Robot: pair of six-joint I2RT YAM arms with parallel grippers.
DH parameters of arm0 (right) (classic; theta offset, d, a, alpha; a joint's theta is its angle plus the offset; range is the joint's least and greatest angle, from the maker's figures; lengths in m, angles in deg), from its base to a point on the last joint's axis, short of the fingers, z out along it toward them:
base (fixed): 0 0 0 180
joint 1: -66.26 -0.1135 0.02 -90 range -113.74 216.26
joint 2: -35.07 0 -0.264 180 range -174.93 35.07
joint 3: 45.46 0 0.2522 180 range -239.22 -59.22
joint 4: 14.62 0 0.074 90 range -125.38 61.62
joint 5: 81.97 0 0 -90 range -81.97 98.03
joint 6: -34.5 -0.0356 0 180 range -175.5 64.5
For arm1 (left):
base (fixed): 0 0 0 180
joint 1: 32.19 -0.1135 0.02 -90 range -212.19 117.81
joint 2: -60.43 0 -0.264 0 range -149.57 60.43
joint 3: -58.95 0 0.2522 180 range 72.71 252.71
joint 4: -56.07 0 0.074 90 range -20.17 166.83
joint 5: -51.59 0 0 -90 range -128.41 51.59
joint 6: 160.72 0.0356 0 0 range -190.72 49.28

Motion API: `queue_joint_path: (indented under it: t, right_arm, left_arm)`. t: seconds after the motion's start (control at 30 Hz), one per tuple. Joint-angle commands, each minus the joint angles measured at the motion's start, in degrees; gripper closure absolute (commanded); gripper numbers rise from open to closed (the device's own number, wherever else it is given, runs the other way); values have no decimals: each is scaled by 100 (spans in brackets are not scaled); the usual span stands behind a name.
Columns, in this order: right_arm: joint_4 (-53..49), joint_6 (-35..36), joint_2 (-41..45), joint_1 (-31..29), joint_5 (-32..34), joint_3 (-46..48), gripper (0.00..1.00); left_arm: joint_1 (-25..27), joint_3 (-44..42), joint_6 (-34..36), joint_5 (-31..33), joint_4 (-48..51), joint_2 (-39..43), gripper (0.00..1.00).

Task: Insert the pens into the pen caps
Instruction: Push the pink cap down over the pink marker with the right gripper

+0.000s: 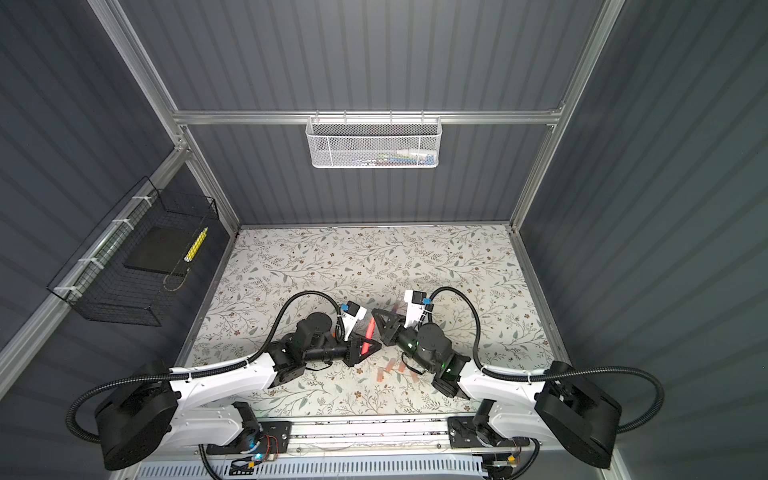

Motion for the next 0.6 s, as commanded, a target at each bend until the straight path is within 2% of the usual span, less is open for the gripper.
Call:
queue_joint_path:
  t: [0.0,0.3,0.47,0.57]
  right_arm:
    - [332,311,32,-84,-588,280,99]
    - [640,336,-26,3,-742,431,97]
    - [765,437,-43,4,-882,426,89]
    - [849,443,-57,4,-723,520,82]
  left_arm:
    - [-142,261,-13,45,-393,209,100]
    - [-136,171,19,95,-501,438,100]
    - [-142,194,80,110,-466,378,100]
    - [-138,164,126,197,-427,417,100]
